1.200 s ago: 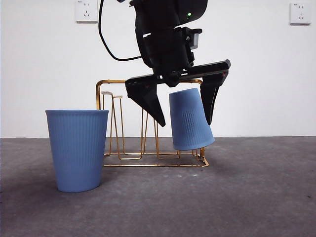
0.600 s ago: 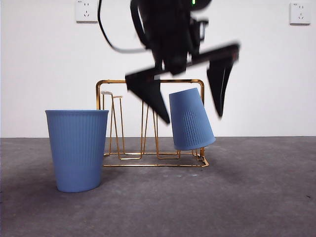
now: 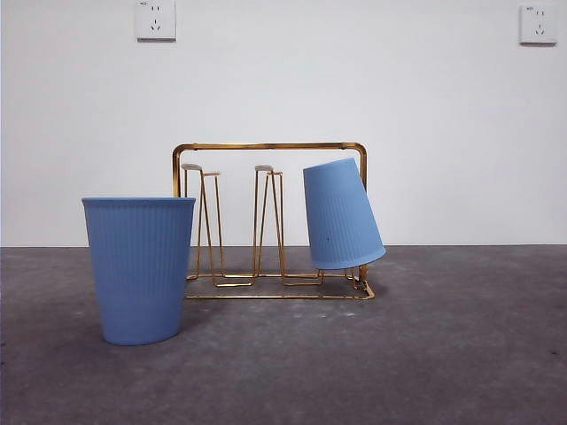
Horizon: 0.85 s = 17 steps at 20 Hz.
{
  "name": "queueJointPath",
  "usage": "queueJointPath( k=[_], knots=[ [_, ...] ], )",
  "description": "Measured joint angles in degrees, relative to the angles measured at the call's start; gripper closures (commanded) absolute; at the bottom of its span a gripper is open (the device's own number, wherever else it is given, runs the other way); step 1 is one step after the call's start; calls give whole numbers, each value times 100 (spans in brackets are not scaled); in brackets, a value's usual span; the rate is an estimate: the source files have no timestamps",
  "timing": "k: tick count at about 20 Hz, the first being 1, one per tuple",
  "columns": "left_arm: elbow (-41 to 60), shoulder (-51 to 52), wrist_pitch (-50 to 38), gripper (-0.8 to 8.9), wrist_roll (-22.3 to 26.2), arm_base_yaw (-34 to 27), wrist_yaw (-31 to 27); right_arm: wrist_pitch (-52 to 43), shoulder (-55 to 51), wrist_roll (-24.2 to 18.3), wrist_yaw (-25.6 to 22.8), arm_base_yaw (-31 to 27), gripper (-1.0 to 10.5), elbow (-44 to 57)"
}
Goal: Pick up cup 1,put cup 1 in the cup rack,pick up cup 2,put cup 2 in the cup rack
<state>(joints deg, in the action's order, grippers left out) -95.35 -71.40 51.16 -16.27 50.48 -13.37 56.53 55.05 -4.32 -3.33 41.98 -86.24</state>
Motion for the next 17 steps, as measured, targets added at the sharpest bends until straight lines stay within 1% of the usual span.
queueJointPath(
  k=[2, 5, 6, 7, 9, 13, 17],
  knots=[
    [0, 640, 358, 344, 46, 0, -356, -238, 494, 129, 450, 0, 695, 0],
    [0, 1370, 1298, 344, 63, 0, -1231, -605, 1384, 321, 1091, 0, 694, 0],
    [0, 1537, 1620, 345, 52, 0, -1408, -704, 1694, 387, 1281, 0, 693, 0],
    [0, 1639, 1797, 346, 39, 0, -1469, -782, 1919, 433, 1397, 0, 693, 0],
    [0, 1832, 2035, 346, 20, 0, -1567, -960, 2337, 501, 1543, 0, 693, 0],
    [0, 2105, 2441, 346, 15, 0, -1858, -1316, 3206, 673, 1672, 0, 688, 0],
    [17, 2267, 2463, 346, 15, 0, -1904, -1613, 3947, 874, 1867, 26, 684, 0]
  ],
)
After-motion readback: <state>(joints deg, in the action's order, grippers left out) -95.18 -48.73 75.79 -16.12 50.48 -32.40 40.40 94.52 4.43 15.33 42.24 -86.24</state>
